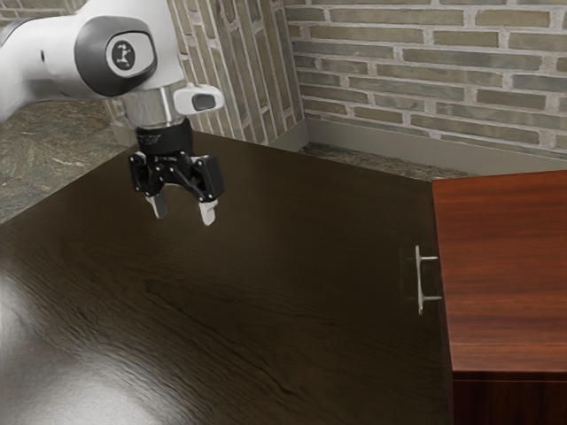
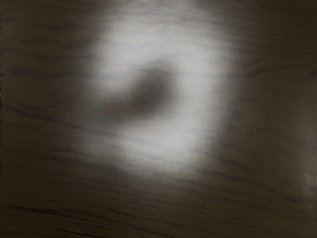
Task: Pull the drawer handle with one arm to open the drawer
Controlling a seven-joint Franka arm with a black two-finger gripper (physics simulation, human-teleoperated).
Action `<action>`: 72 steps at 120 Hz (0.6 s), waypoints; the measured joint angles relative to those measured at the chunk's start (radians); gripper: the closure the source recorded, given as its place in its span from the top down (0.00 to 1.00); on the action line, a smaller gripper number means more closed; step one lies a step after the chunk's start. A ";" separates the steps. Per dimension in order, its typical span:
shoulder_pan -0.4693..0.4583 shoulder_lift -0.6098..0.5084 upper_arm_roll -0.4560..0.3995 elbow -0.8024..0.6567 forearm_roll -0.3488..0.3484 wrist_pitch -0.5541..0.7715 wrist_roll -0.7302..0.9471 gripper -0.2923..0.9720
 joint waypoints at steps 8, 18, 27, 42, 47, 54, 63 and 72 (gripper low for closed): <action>0.000 0.000 0.000 0.000 0.000 0.027 0.009 0.77; 0.010 -0.001 0.004 0.000 -0.010 0.051 0.020 0.77; 0.014 -0.001 0.006 0.000 -0.017 0.065 0.028 0.77; 0.012 -0.057 0.007 0.059 -0.023 0.072 0.037 0.77; 0.008 -0.098 -0.017 0.112 -0.021 0.063 0.031 0.77; 0.010 -0.126 -0.097 0.144 -0.019 0.063 0.003 0.77; -0.018 -0.122 -0.210 0.149 -0.019 0.104 -0.038 0.77; -0.088 -0.100 -0.266 0.148 -0.020 0.143 -0.080 0.77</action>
